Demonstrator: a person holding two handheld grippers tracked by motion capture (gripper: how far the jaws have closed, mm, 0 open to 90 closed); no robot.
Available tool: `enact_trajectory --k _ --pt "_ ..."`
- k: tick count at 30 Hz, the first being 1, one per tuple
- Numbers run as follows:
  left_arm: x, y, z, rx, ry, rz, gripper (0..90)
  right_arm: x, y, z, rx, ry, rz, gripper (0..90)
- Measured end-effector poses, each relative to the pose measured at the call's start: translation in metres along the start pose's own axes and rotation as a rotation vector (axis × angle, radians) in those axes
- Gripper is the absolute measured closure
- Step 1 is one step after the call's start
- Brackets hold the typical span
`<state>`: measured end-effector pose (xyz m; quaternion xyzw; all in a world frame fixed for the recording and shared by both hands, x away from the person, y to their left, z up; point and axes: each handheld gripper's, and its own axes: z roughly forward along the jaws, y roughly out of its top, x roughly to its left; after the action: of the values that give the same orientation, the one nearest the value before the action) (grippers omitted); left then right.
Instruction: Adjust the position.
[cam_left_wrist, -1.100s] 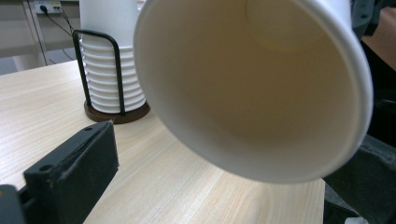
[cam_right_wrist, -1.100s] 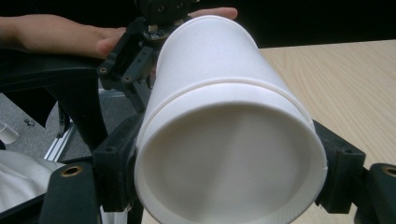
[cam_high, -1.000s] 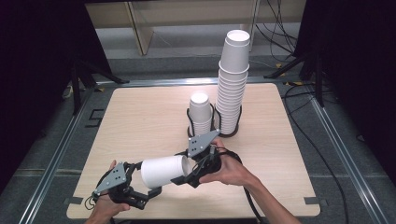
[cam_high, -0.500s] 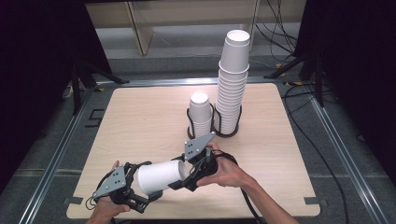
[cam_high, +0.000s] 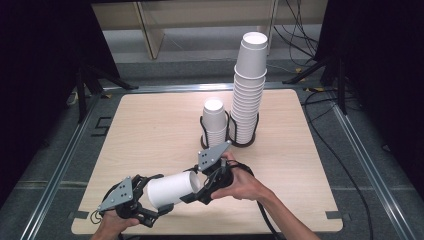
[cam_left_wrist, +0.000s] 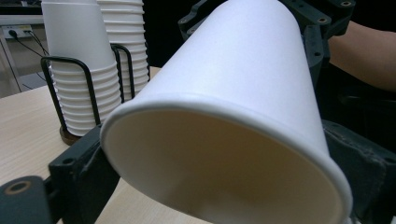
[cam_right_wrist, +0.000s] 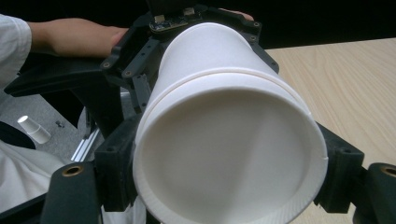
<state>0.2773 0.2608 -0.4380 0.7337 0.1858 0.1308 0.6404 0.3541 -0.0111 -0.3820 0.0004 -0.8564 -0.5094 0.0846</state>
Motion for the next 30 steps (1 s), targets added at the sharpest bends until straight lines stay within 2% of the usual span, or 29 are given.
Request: enact_trajectory --k 1,3,4,6,8,11,13,14,16,17,22,24,26,28,30 --pt "0.000 0.000 0.000 -0.001 -0.005 -0.001 8.7 0.001 0.000 0.000 -0.001 0.010 0.018 26.1" --pt "0.000 0.000 0.000 0.009 -0.008 0.010 10.4 -0.001 -0.001 -0.002 -0.005 0.007 0.004 26.1" --pt "0.000 0.000 0.000 0.011 -0.009 0.013 11.4 -0.001 -0.002 -0.002 -0.003 0.008 0.028 26.0" --pt "0.000 0.000 -0.001 0.016 -0.014 0.016 12.3 -0.002 -0.003 -0.003 -0.005 0.012 0.031 26.0" --pt "0.000 0.000 -0.001 0.019 -0.017 0.020 13.0 -0.003 -0.003 -0.003 -0.013 0.013 0.013 26.0" --pt "0.001 0.000 -0.001 0.010 -0.021 0.019 13.9 -0.005 -0.004 -0.003 -0.022 0.026 0.028 26.0" --pt "0.000 0.000 0.000 -0.015 -0.036 0.017 14.7 -0.006 -0.005 -0.004 -0.037 0.034 0.035 25.5" --pt "-0.001 0.001 -0.001 0.010 -0.023 0.020 14.8 -0.007 -0.005 -0.005 -0.041 0.038 0.042 25.3" --pt "-0.001 0.001 -0.001 0.012 -0.027 0.027 15.3 -0.007 -0.006 -0.005 -0.040 0.045 0.054 25.3" --pt "-0.001 0.000 0.000 -0.006 -0.032 0.026 15.4 -0.007 -0.006 -0.005 -0.044 0.041 0.041 25.3" --pt "-0.002 0.001 0.000 0.007 -0.026 0.035 15.9 -0.009 -0.008 -0.005 -0.055 0.057 0.068 24.7" --pt "-0.002 0.000 0.001 0.000 -0.026 0.038 16.1 -0.009 -0.008 -0.006 -0.049 0.048 0.066 23.9" --pt "-0.001 0.001 -0.001 0.039 -0.008 0.054 16.1 -0.009 -0.007 -0.007 -0.041 0.036 0.065 20.7" --pt "-0.001 0.000 0.000 0.051 -0.001 0.054 16.1 -0.007 -0.004 -0.008 0.004 -0.024 0.048 15.8" --pt "-0.001 0.000 0.000 0.077 0.006 0.067 16.1 -0.004 -0.001 -0.011 0.042 -0.044 0.023 15.8"
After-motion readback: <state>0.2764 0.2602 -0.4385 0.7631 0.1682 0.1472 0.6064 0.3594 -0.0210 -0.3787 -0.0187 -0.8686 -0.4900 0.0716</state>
